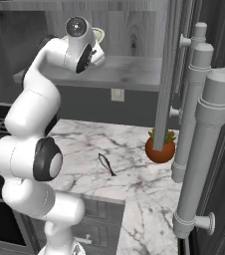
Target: Retrieve the bowl from the cabinet, then place the raw meat into the bowl to avoid contamination.
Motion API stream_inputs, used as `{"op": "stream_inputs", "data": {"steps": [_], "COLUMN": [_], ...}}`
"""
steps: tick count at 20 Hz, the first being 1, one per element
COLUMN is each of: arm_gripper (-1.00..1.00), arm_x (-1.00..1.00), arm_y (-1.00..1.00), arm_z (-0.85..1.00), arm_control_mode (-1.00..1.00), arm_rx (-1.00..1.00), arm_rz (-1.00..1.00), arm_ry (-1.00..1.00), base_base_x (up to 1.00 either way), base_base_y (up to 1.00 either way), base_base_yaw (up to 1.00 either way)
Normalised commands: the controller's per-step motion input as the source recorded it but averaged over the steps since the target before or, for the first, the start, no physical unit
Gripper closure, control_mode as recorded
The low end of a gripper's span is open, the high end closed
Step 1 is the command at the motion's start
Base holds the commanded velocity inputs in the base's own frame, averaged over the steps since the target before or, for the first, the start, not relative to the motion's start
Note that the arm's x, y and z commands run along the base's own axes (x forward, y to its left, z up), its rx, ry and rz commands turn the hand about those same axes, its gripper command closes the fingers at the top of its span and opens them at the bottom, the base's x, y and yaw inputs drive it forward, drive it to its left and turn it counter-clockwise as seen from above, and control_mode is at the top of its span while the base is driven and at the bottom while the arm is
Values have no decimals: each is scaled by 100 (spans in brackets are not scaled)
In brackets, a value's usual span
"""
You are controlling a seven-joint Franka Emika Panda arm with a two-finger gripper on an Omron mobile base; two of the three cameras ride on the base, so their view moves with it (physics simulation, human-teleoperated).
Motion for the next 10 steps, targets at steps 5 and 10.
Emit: {"op": "stream_inputs", "data": {"steps": [5,10], "arm_gripper": [100,100], "arm_x": [-68,-75], "arm_y": [-16,-16], "arm_z": [16,11], "arm_control_mode": [-100,-100], "arm_rx": [8,6], "arm_rz": [0,0], "arm_ry": [-1,0], "base_base_x": [0,0], "base_base_y": [0,0], "base_base_yaw": [0,0]}}
